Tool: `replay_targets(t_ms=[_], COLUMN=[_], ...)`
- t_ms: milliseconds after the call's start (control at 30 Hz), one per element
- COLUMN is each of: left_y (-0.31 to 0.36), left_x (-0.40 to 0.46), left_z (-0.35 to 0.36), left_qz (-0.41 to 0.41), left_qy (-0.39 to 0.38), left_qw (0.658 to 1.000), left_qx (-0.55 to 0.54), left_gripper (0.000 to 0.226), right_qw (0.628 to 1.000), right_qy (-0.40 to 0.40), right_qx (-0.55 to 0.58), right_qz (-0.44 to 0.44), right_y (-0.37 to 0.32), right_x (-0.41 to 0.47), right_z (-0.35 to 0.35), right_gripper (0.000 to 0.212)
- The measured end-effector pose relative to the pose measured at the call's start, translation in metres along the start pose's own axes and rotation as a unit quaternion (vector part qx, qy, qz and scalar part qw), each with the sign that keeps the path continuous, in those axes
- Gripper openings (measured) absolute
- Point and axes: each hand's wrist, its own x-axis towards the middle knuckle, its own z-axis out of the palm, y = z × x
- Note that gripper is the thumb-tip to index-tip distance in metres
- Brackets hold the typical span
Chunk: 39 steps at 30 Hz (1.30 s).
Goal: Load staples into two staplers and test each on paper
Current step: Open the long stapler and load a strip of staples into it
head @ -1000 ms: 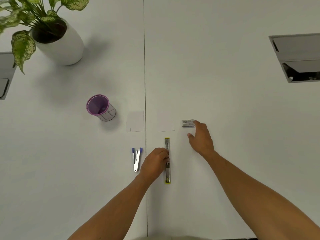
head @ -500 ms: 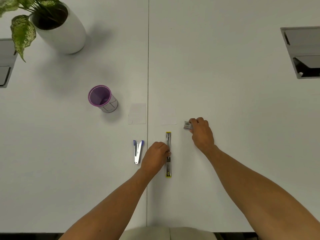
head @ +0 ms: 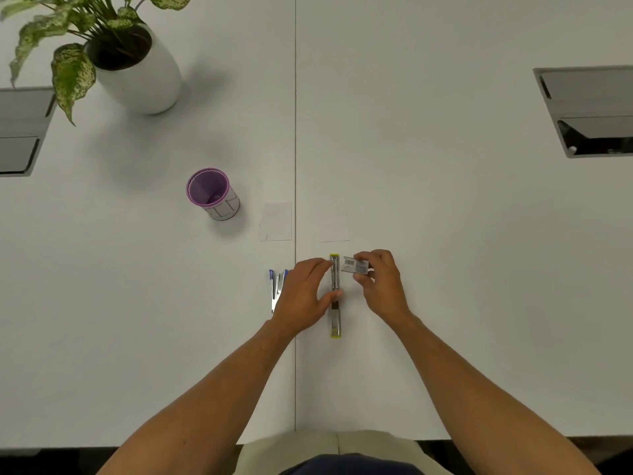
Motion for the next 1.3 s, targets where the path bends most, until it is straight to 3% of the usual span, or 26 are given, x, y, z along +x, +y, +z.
replay_targets(t_ms=[100,233,367,500,767,1300], left_y=[0.008,0.015,0.017,0.023,0.035,0.035], left_x=[0.004,0.004,-0.001,-0.007,-0.012,-0.014], left_z=[-0.008,-0.015,-0.022,-0.024,-0.031,-0.044], left_qz=[-0.004,-0.004,-0.012,-0.021,-0.078,-0.129], left_qy=[-0.027,-0.022,-0.001,0.003,0.002,-0.001], left_qw=[0.999,0.998,0.996,0.992,0.981,0.961], left_qx=[-0.030,-0.062,-0.087,-0.125,-0.180,-0.245], left_gripper=[0.061,0.046,0.041,0.040,0.044,0.038], right_qw=[0.999,0.996,0.969,0.915,0.899,0.840], right_qy=[-0.029,-0.045,-0.032,0.002,0.068,0.080], right_qx=[0.029,0.067,0.235,0.372,0.391,0.492], right_qz=[-0.032,-0.043,0.063,0.158,0.184,0.215], right_y=[-0.014,-0.025,-0.032,-0.040,-0.051,-0.065], right_x=[-0.010,-0.022,-0.031,-0.042,-0.056,-0.061], right_z=[-0.002,-0.004,-0.010,-0.006,0.000,0.006], right_gripper=[0.035,0.036,0.041,0.026,0.020,0.004])
